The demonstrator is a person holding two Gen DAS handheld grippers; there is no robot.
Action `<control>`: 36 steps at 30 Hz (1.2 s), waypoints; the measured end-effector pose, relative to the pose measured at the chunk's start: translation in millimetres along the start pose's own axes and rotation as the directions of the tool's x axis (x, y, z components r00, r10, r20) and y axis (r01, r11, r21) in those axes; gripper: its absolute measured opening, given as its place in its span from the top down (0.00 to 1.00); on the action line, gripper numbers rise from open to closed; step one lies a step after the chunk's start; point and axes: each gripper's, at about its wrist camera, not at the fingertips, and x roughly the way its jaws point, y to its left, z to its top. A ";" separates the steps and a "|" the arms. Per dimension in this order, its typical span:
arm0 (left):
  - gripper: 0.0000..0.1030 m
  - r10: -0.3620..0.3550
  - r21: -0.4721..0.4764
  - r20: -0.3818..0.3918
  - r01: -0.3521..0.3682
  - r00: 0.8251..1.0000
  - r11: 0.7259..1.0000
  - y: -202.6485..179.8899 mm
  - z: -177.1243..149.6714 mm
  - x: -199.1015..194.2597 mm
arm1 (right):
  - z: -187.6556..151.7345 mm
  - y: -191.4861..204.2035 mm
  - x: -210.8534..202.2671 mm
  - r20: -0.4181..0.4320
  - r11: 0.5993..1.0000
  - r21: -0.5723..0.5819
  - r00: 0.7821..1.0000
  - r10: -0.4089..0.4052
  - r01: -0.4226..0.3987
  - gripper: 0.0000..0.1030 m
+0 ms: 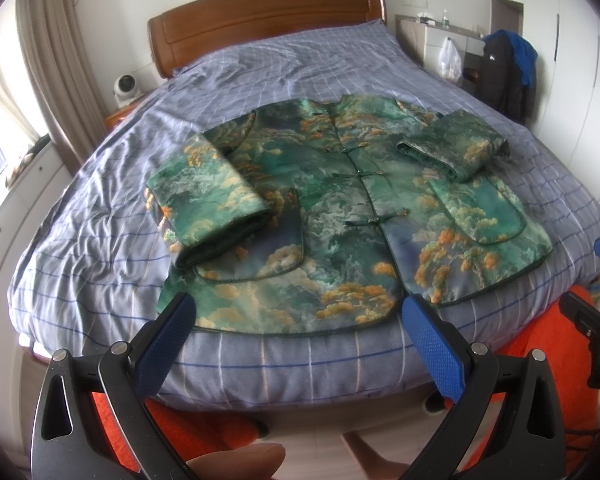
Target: Fold large clothes
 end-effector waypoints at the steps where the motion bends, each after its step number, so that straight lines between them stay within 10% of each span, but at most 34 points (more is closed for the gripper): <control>1: 0.00 0.000 0.000 0.000 0.000 1.000 1.000 0.3 0.0 0.0 | -0.1 0.0 0.1 -0.001 1.000 0.000 1.000 0.001 -0.001 0.00; 36: 0.00 -0.004 0.004 -0.007 0.004 1.000 1.000 -9.6 -5.2 4.6 | -2.8 -0.7 8.7 -0.021 1.000 0.010 1.000 0.013 -0.013 0.00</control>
